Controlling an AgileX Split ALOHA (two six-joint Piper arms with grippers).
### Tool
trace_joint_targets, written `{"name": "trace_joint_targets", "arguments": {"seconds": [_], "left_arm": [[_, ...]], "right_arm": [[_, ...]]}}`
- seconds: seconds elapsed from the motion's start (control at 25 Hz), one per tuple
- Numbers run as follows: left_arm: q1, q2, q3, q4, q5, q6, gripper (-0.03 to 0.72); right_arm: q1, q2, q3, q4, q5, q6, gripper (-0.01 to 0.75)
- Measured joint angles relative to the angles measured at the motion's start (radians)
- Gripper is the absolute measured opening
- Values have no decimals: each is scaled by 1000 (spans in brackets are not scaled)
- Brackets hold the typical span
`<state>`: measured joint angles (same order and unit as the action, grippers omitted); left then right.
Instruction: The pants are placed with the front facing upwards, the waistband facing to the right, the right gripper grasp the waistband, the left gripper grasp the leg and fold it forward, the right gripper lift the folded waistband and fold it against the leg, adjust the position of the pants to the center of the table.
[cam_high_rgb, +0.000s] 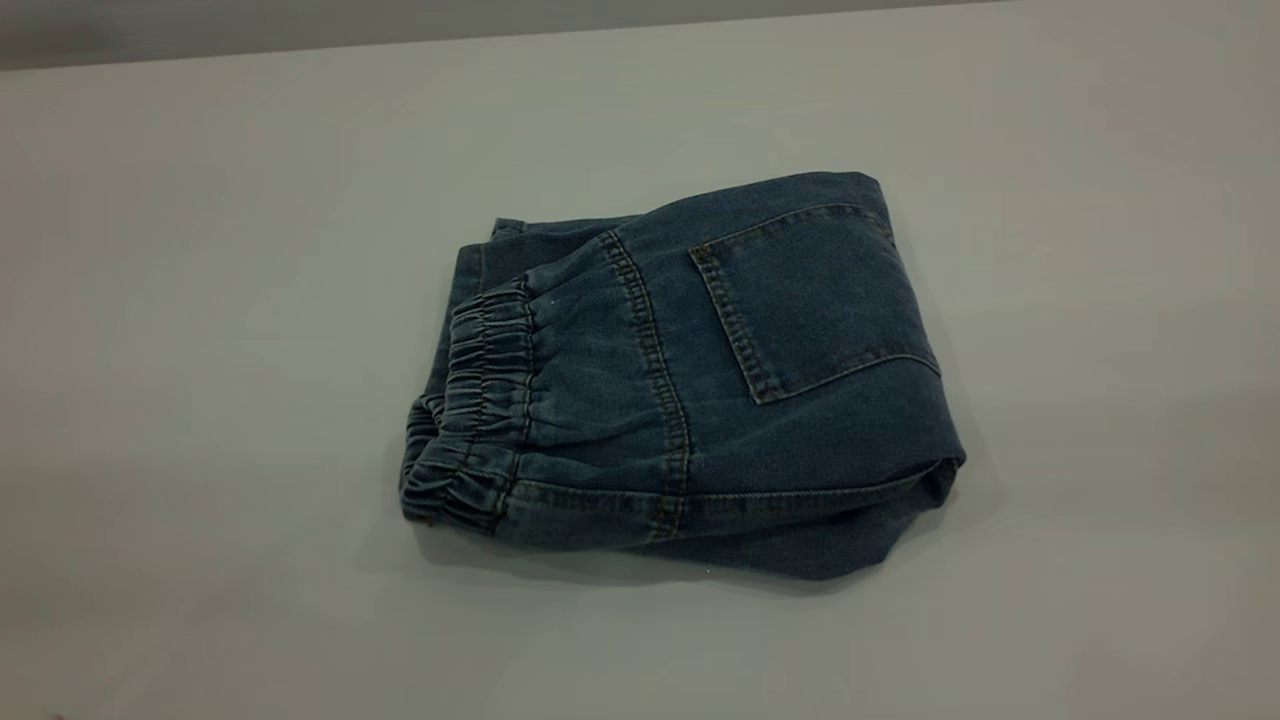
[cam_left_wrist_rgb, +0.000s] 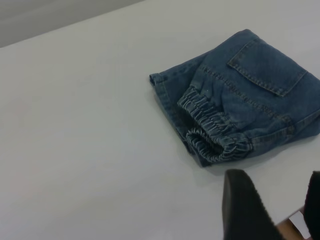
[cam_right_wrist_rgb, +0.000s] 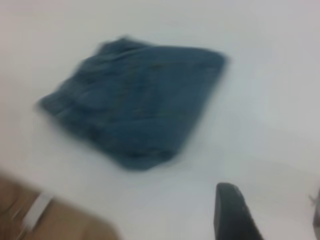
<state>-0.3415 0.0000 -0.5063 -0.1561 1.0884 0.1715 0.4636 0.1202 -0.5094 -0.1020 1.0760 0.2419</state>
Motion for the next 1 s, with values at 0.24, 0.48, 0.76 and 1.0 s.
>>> {"name": "trace_joint_targets", "arguments": {"seconds": [0.24,0.48,0.76,1.0], "left_arm": [[0,0,0,0,0,0,300],[58,0,0,-2,0,3,300],[237,0,0,-2,-1,4,300],[311,0,0,-2,-1,3,299]], "right_arm": [[-303,-15,0,0,0,0,293],[-390,-121,-6,0,11,0,293],[-405,-121,-5,4,8,-1,293],[-405,-120,-4,4,7,-1,293]]}}
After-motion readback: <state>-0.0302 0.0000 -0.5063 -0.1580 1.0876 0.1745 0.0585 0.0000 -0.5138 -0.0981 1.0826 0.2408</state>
